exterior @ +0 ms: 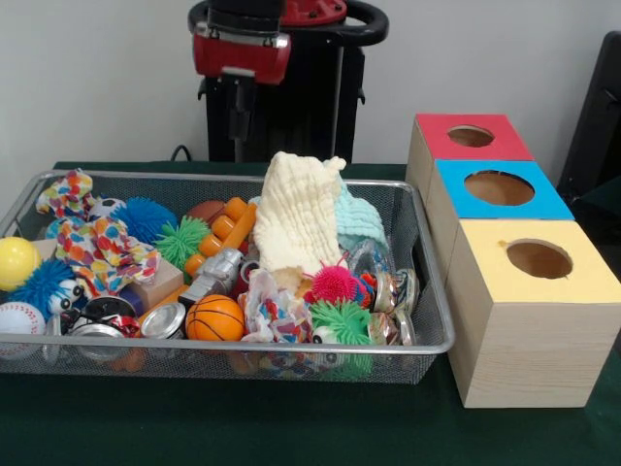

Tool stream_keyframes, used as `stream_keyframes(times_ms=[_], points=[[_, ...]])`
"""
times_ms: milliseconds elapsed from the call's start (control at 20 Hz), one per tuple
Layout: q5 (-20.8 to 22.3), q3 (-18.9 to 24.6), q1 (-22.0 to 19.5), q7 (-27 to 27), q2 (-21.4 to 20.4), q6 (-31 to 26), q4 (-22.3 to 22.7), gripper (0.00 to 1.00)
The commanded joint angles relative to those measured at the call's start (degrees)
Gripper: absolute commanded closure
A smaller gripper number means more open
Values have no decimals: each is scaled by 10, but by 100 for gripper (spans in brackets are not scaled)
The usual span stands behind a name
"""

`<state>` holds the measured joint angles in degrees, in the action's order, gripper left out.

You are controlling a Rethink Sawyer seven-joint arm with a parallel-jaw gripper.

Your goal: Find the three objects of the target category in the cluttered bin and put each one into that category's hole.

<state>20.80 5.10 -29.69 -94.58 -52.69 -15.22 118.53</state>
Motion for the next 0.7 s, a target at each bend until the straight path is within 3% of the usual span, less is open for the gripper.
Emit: stream_keyframes(times_ms=[50, 200, 300, 500, 700], points=[[76, 80, 25, 46, 44, -15, -28, 100], [89, 35, 88, -5, 49, -19, -62, 100], [79, 28, 107, -22, 52, -34, -70, 100], [67, 38, 101, -8, 46, -49, -64, 100], [79, 19, 122, -14, 92, -37, -107, 100]])
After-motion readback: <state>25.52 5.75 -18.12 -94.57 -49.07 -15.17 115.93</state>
